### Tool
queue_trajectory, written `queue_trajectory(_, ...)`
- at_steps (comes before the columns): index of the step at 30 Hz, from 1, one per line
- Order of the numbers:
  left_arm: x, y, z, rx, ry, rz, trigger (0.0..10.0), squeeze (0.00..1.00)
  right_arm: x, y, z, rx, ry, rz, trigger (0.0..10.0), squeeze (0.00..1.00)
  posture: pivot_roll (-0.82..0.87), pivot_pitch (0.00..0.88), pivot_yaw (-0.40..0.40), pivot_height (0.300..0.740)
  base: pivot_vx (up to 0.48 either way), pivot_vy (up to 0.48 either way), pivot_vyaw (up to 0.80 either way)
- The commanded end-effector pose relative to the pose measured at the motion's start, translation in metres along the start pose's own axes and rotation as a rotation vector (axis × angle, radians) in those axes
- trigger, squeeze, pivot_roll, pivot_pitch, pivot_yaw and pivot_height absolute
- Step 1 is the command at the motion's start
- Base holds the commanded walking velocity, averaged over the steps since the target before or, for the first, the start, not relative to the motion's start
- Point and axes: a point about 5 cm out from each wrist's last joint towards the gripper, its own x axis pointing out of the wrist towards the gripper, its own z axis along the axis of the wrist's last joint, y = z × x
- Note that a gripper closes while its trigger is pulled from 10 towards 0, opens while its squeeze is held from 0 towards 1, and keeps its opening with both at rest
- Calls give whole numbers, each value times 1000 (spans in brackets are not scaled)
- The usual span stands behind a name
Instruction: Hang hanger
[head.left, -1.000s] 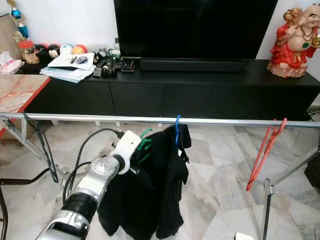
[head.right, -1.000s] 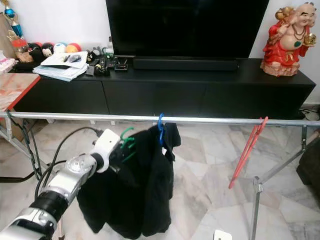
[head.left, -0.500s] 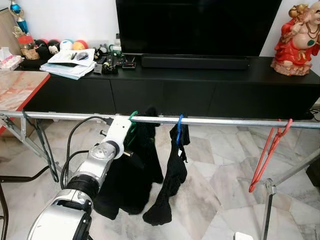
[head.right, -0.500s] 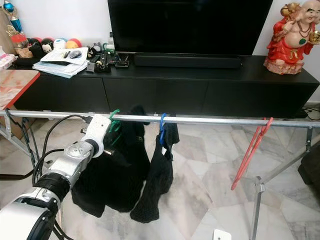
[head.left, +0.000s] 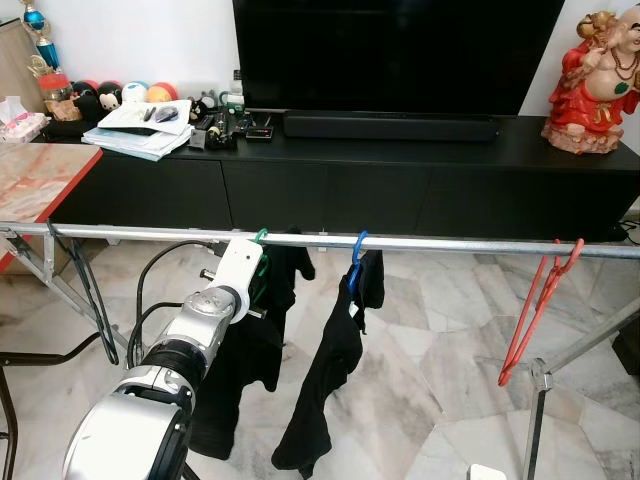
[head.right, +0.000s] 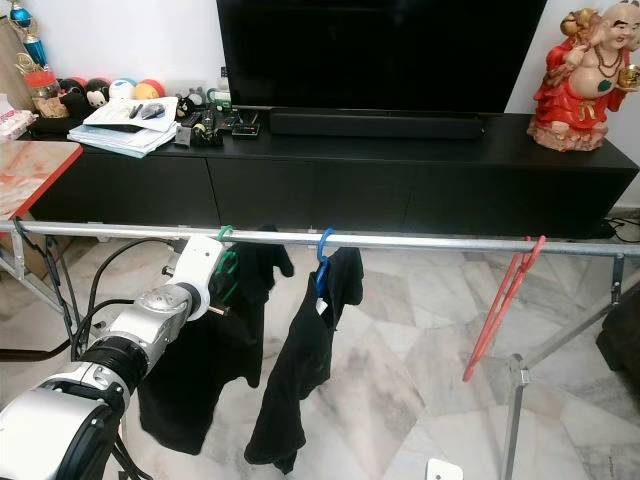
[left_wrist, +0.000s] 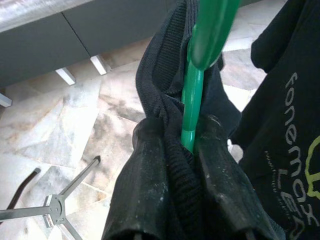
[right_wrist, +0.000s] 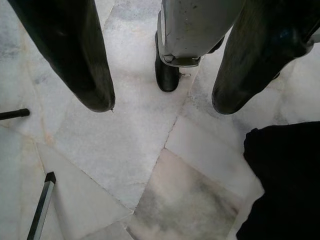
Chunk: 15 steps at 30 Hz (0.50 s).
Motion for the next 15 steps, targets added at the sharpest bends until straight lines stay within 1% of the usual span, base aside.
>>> queue_trajectory(1,0,-3,-14,-20,49,-12,10000,0,0,0,-3,-3,17,-2,10000,0,38,60,3,740,0,0,0)
queue_trajectory(4,1,-3,-8,-32,39,-5,10000,0,-1,1,-4,-3,18,-1,10000,0,41,60,7,740,0,0,0)
queue_trajectory(6,1,0,-7,-47,61,28,10000,0,-1,2,-5,-1,20,0,10000,0,38,61,9,740,0,0,0)
queue_trajectory(7,1,1,-4,-66,50,39,10000,0,-1,2,-6,0,21,0,10000,0,38,60,10,740,0,0,0)
queue_trajectory(8,1,1,-4,-66,50,39,10000,0,-1,2,-6,0,21,0,10000,0,38,60,10,740,0,0,0)
queue_trajectory(9,2,1,3,-90,19,43,10000,0,-1,2,-6,1,22,0,10000,0,38,60,12,740,0,0,0)
queue_trajectory(12,3,2,16,-97,-21,50,10000,0,-1,3,-7,4,24,-1,10000,0,37,59,16,740,0,0,0)
queue_trajectory(15,4,2,22,-99,-15,70,10000,0,-1,2,-9,7,26,-2,10000,0,34,60,18,740,0,0,0)
